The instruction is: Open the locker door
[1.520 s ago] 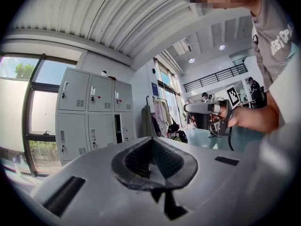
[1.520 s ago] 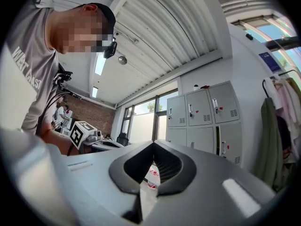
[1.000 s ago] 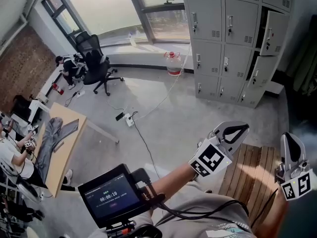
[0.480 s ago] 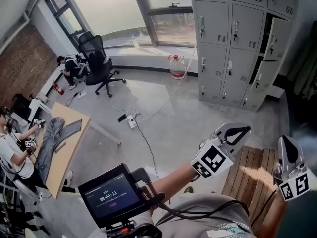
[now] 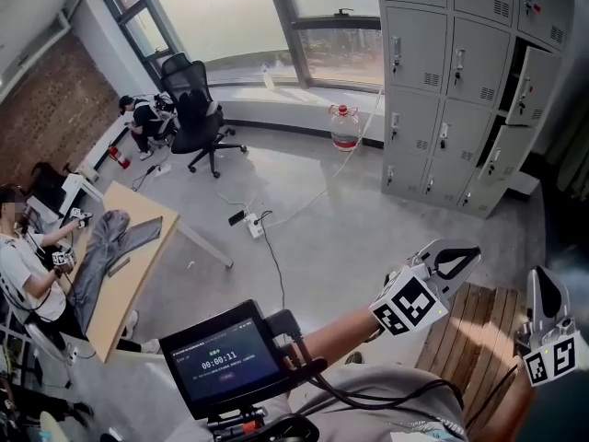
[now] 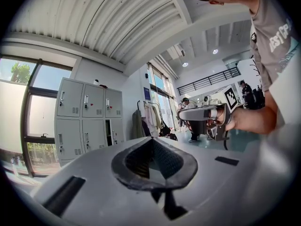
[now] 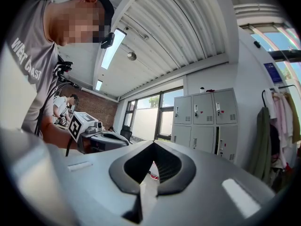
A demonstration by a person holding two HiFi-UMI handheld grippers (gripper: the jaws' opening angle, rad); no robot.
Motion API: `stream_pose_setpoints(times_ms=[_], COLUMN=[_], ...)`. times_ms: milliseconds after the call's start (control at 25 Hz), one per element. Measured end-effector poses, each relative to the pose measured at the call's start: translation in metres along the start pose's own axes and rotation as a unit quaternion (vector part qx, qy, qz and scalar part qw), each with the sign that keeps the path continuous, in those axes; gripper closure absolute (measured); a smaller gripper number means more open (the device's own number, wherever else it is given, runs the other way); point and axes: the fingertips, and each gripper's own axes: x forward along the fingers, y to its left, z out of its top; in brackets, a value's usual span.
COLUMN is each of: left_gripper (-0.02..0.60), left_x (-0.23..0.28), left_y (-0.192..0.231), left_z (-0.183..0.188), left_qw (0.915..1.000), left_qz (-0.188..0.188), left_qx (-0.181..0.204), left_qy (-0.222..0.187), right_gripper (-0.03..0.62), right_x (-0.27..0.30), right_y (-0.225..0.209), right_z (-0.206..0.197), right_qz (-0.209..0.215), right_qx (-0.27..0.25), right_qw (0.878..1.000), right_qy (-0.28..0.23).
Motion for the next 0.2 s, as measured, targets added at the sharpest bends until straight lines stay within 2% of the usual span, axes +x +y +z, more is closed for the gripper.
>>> stream_pose_setpoints(times_ms=[200], left_gripper=[0.574], left_x=[-0.0010], left_y=[-0.0008], left_z=[0.0041], left_qw=[1.0000], left_qz=[0.001], left_qx=[0.005], left_qy=[-0.007], right_gripper=[0.600], right_x=[-0.0013], right_y=[0.0024], right_z=[-0.0005], right_qz=[0.000], right_qx=[-0.002], right_qw=[1.000], right_qy=[0.000])
